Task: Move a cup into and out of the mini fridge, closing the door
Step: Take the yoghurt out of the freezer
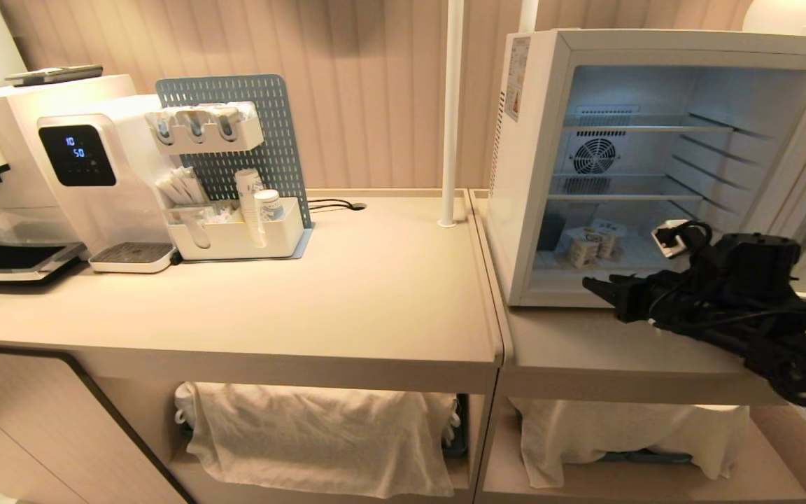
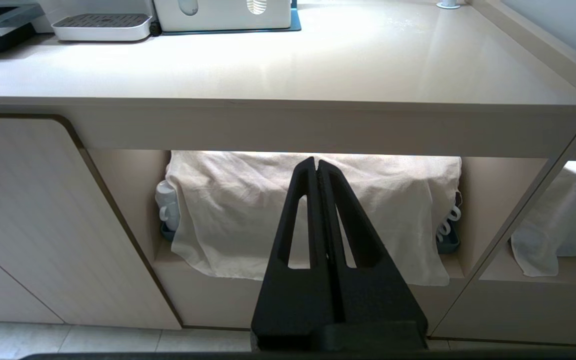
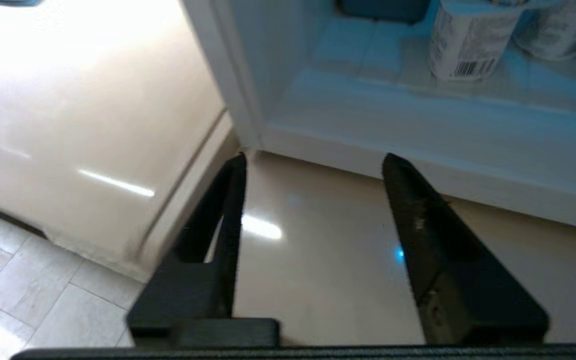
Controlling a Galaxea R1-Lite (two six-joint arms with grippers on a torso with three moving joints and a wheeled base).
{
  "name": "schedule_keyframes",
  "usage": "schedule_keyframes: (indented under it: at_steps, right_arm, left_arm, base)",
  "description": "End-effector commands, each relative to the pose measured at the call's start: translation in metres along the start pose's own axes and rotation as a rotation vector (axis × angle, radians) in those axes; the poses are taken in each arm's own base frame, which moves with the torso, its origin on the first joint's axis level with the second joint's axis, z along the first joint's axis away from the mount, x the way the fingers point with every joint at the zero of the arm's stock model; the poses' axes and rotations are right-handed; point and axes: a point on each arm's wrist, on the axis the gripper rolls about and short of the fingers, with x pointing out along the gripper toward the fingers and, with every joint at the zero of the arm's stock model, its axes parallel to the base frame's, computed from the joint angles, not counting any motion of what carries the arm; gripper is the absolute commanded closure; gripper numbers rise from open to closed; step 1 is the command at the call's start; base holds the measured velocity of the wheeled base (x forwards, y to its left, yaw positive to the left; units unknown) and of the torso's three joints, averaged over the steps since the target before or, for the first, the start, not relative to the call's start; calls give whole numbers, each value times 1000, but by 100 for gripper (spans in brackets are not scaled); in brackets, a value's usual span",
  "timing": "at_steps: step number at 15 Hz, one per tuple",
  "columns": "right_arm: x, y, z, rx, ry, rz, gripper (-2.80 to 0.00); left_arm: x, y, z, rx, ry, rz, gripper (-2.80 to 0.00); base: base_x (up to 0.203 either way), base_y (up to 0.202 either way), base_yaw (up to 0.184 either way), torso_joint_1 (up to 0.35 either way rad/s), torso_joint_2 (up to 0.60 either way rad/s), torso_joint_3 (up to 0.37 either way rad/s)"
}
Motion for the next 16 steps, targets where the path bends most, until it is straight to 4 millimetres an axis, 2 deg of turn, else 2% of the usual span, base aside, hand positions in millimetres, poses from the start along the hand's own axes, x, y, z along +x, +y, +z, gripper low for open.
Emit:
schedule_keyframes:
  at_steps: [1, 7, 16]
  right_arm:
    - [42, -13, -14, 10, 39, -43, -280]
    - [88, -32, -3, 9, 38, -166, -280]
    - [136, -53, 3, 8, 22, -315, -280]
  left_arm:
    - [0, 0, 0, -2, -2, 0, 0]
    - [0, 0, 0, -7, -7, 2, 0]
    - [0, 0, 0, -8, -10, 3, 0]
  base:
    - [0, 0, 0, 0, 0, 0]
    - [0, 0, 0, 0, 0, 0]
    - [0, 0, 0, 0, 0, 0]
